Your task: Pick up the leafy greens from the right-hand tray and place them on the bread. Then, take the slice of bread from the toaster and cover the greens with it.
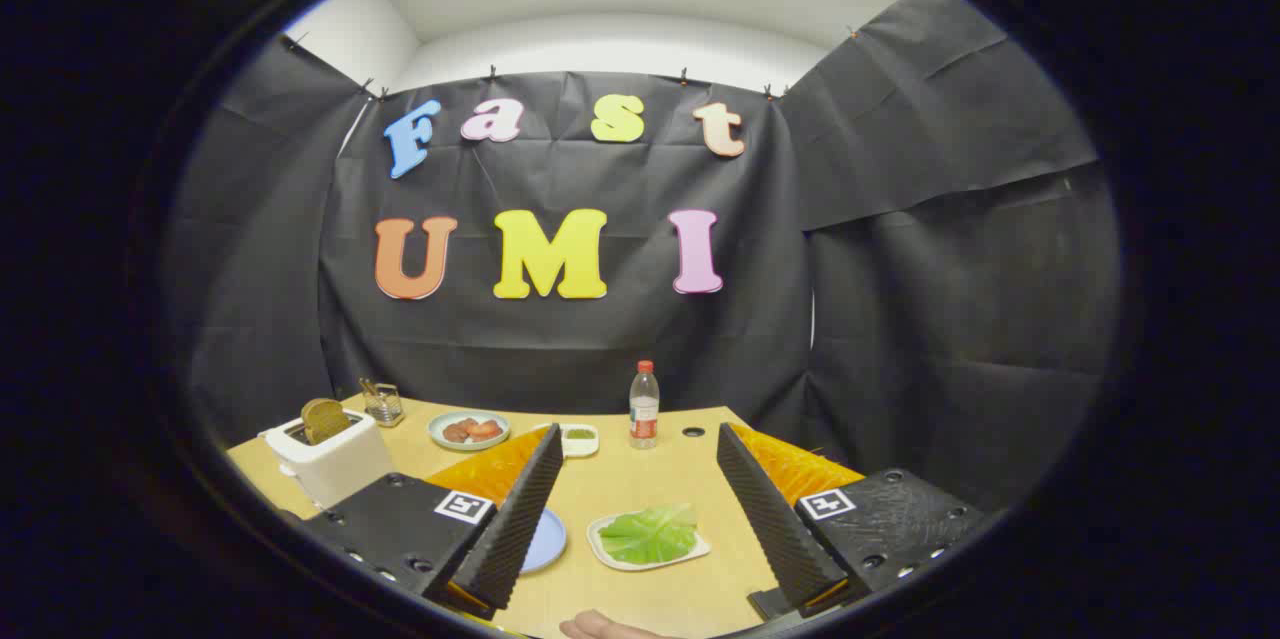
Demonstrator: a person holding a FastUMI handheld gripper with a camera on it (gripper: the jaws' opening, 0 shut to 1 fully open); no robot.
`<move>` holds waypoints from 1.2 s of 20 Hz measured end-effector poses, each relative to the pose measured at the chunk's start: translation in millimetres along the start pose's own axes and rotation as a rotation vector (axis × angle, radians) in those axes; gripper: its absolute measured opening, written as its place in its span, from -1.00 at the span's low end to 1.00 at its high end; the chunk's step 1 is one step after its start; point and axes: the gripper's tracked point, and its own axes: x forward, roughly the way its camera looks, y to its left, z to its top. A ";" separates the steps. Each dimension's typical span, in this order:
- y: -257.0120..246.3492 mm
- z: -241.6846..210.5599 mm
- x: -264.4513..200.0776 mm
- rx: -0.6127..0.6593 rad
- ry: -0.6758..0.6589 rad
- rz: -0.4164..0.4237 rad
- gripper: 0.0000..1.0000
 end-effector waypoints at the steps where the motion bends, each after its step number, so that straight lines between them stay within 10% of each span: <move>1: -2.0 1.4 2.1 0.000 -0.005 0.005 0.90; 17: -20.3 -5.8 16.2 0.025 -0.005 0.032 0.90; 24: -48.1 -87.2 98.8 -0.024 0.150 0.023 0.90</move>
